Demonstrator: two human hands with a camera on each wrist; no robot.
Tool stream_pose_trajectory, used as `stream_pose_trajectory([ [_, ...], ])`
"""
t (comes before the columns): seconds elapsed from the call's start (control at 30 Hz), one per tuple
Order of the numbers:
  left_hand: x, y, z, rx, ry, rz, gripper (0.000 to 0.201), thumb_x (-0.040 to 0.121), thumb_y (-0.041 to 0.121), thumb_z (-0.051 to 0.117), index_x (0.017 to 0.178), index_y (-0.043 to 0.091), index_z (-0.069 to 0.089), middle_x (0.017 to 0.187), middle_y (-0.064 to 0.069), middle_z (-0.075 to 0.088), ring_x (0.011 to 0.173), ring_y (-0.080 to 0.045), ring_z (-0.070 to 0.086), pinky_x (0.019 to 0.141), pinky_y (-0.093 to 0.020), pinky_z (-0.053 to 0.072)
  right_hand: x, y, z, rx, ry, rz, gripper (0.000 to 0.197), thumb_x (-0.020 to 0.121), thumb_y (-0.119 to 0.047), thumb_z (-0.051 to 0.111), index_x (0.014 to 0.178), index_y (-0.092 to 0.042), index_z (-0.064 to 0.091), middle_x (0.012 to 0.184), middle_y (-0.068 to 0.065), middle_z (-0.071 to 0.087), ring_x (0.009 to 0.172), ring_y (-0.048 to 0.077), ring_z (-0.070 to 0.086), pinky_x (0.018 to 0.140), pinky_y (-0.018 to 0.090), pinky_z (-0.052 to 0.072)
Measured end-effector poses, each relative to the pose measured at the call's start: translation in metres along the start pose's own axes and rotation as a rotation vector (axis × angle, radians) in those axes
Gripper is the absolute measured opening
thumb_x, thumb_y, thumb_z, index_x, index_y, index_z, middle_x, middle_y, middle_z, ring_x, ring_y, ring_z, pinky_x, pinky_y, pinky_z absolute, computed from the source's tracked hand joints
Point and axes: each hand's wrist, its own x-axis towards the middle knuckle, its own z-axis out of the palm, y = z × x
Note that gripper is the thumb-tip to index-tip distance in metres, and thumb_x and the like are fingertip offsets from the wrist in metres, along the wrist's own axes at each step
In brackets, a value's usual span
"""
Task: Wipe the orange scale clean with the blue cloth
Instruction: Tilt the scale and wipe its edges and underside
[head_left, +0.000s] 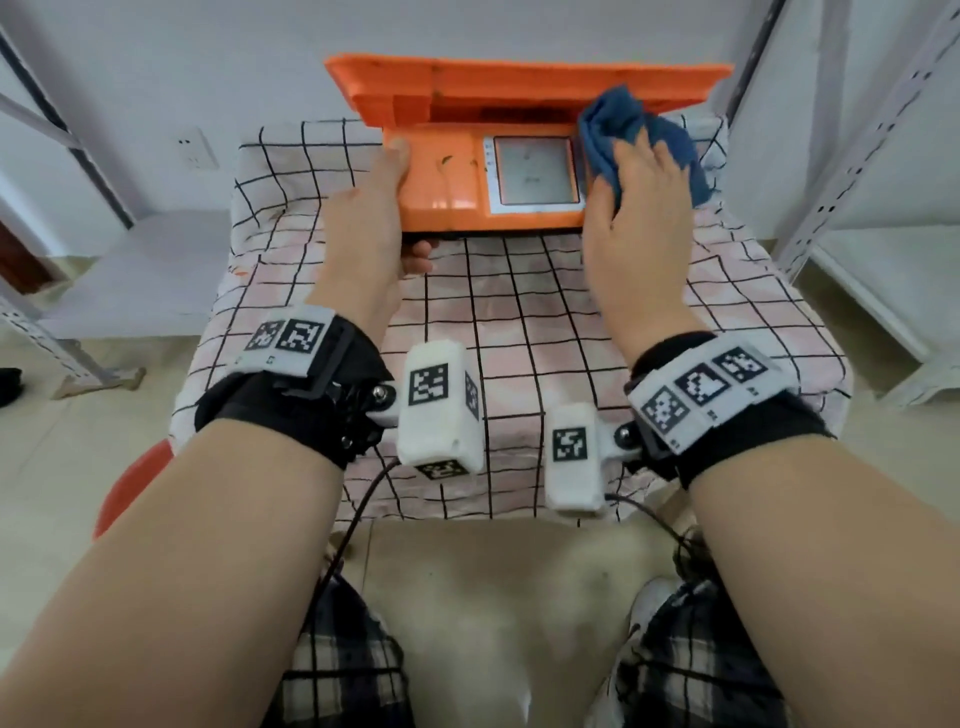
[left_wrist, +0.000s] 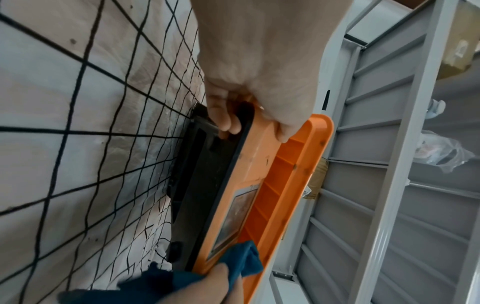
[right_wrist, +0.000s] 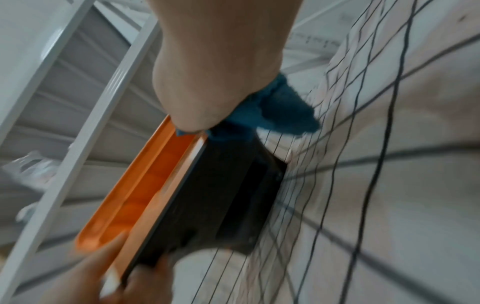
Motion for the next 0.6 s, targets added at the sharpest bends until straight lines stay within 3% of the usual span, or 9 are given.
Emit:
stream_pose_trajectory([
  [0.13,-0.002,-0.001,0.002,-0.005,0.014,-0.010,0.031,0.091,0.043,0.056,0.081,0.013,0.056,0.069,-0.004,0.061,0.043,-0.011,0.050,0.040,-0.023,0.043,-0.017,-0.043,0.022,0.039,-0.039,-0.159,0.039,0.092,-0.018,0.039,0.124,-0.004,0.057,0.133,0.016,0.054,0.127,0.034,0.046,0.109,0.045,0.030],
  [0.27,-0.001,-0.001,-0.002,-0.022,0.012,-0.020,0.030,0.091,0.043,0.056,0.082,0.014,0.055,0.072,-0.005,0.060,0.046,-0.013,0.051,0.040,-0.023,0.044,-0.015,-0.047,0.023,0.050,-0.052,-0.317,0.042,0.089,-0.026,0.041,0.120,-0.007,0.061,0.126,0.011,0.061,0.113,0.030,0.057,0.095,0.044,0.043],
  [0.37,0.001,0.001,-0.005,-0.014,-0.023,-0.019,0.030,0.090,0.044,0.057,0.085,0.014,0.058,0.076,-0.006,0.061,0.049,-0.014,0.053,0.041,-0.024,0.046,0.000,-0.021,0.007,-0.006,-0.029,-0.249,0.038,0.084,-0.022,0.046,0.116,-0.012,0.063,0.123,0.006,0.061,0.107,0.027,0.055,0.090,0.037,0.039],
  [0.5,-0.002,0.002,-0.001,0.006,-0.025,-0.003,0.031,0.090,0.041,0.058,0.076,0.014,0.057,0.065,-0.003,0.057,0.039,-0.012,0.049,0.039,-0.023,0.046,0.005,-0.008,0.002,0.033,0.057,-0.065,0.029,0.079,-0.016,0.049,0.101,-0.010,0.065,0.111,0.006,0.061,0.100,0.028,0.051,0.085,0.030,0.030],
  [0.6,-0.002,0.002,-0.001,0.002,-0.001,-0.020,0.031,0.091,0.041,0.057,0.076,0.014,0.055,0.063,-0.003,0.055,0.035,-0.010,0.048,0.038,-0.022,0.044,-0.002,-0.031,0.012,0.163,-0.029,-0.180,0.026,0.077,-0.015,0.049,0.094,-0.010,0.068,0.103,0.005,0.064,0.095,0.025,0.054,0.083,0.031,0.035],
])
